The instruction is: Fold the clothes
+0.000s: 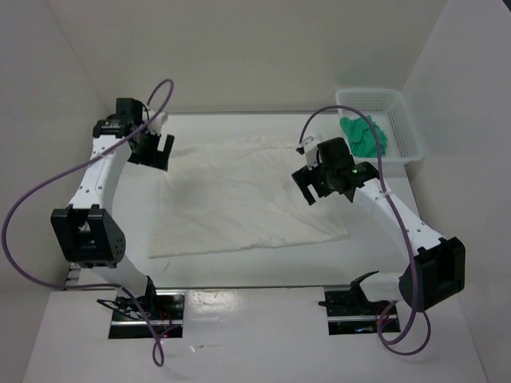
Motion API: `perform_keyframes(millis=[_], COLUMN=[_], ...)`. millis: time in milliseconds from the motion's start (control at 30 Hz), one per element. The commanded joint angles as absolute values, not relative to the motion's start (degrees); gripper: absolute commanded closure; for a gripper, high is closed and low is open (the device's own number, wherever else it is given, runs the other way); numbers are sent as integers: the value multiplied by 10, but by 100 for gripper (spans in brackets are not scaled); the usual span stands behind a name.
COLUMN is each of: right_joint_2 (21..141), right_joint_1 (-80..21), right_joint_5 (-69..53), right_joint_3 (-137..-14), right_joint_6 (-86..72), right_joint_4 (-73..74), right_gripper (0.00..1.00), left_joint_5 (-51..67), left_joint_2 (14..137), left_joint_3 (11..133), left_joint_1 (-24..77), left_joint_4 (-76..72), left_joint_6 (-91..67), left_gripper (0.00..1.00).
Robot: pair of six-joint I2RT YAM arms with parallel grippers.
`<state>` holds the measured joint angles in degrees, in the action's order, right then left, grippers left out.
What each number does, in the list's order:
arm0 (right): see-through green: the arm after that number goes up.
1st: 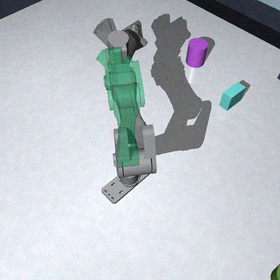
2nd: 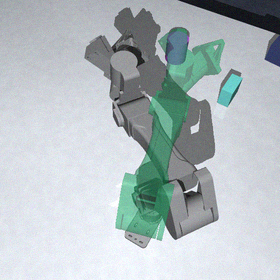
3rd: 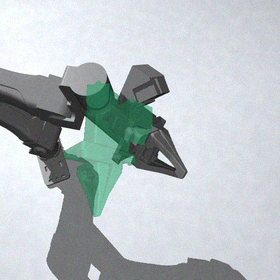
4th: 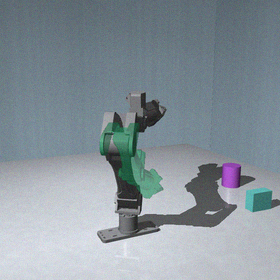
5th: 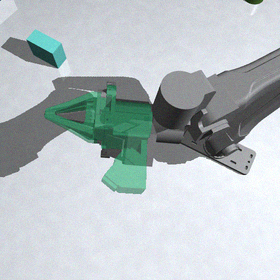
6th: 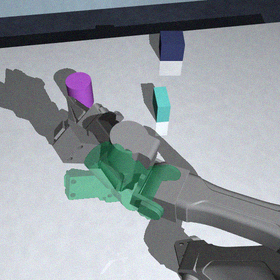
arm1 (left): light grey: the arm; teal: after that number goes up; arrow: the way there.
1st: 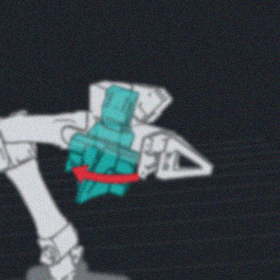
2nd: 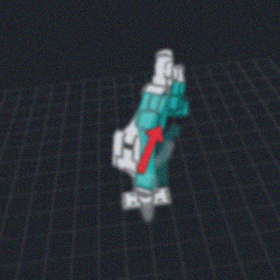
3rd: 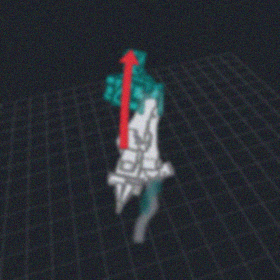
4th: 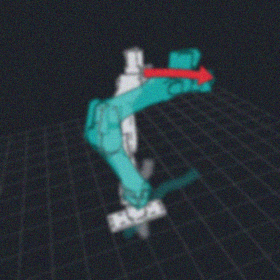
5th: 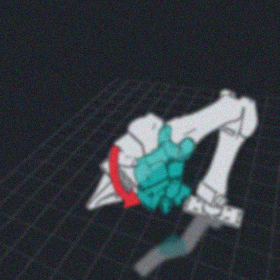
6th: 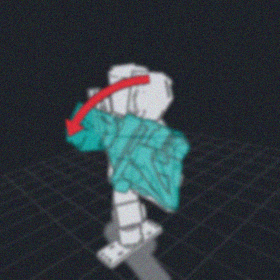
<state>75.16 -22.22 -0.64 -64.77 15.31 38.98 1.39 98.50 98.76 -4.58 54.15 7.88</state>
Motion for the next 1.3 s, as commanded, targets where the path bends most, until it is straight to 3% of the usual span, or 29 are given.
perform_keyframes(millis=[0, 200, 533, 1033, 1267], right_joint_2=[733, 749, 801, 842, 860], right_joint_1=[-219, -128, 31, 41, 23], right_joint_5=[36, 10, -60, -76, -133], right_joint_3=[-626, -632, -638, -659, -675], right_joint_6=[157, 130, 130, 148, 166], right_joint_4=[418, 436, 441, 424, 438], right_gripper=[8, 8, 8, 10, 13], left_joint_5=[-45, -28, 17, -18, -34], left_joint_2=[905, 849, 901, 1007, 1028], left_joint_3=[869, 738, 653, 648, 692], left_joint_1=[-38, -43, -82, -62, -56], left_joint_4=[501, 590, 647, 669, 650], left_joint_6=[134, 165, 216, 156, 138], left_gripper=[0, 0, 0, 14, 14])
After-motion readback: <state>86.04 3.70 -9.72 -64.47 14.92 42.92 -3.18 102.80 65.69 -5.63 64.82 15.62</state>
